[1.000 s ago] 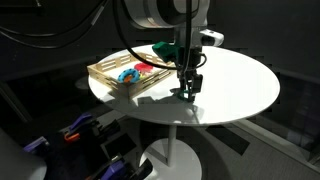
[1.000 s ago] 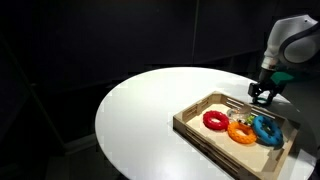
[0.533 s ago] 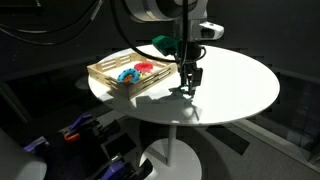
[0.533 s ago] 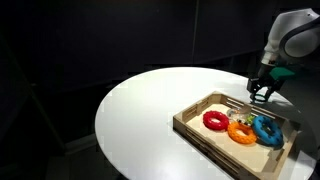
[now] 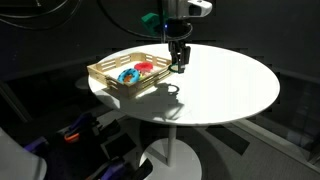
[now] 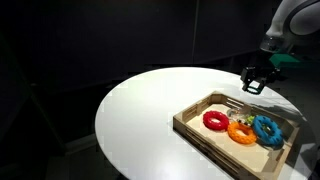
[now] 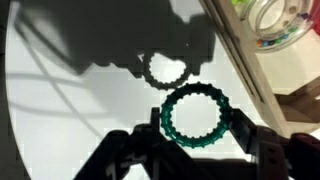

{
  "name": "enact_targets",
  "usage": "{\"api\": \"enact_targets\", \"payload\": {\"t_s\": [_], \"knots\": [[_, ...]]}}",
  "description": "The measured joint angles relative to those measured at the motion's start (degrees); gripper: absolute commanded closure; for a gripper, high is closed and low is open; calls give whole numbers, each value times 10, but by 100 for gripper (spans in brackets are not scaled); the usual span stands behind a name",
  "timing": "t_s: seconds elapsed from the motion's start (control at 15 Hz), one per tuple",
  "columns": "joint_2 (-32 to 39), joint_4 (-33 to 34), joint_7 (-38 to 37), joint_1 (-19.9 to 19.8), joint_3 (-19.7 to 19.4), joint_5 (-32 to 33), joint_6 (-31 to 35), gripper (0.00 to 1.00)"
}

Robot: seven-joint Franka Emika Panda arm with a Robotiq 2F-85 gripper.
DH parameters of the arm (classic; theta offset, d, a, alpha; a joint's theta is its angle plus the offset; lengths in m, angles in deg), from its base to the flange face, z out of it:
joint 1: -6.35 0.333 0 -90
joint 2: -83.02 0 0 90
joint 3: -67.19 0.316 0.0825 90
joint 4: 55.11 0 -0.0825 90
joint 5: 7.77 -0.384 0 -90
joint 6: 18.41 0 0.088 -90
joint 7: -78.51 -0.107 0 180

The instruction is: Put the green ring in the box

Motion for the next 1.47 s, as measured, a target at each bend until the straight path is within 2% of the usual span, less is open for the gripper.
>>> {"api": "enact_targets", "payload": {"t_s": [0.6, 0.67, 0.73, 0.93, 1.27, 1.47], "knots": [[-36, -22, 11, 35, 47, -69, -28, 55], [-36, -24, 11, 40, 52, -70, -31, 52], [-36, -26, 11, 44, 57, -70, -35, 7], [-35, -33, 11, 54, 69, -69, -51, 0], [-35, -36, 21, 52, 69, -67, -85, 0], [-37, -36, 20, 40, 60, -40, -97, 0]]}}
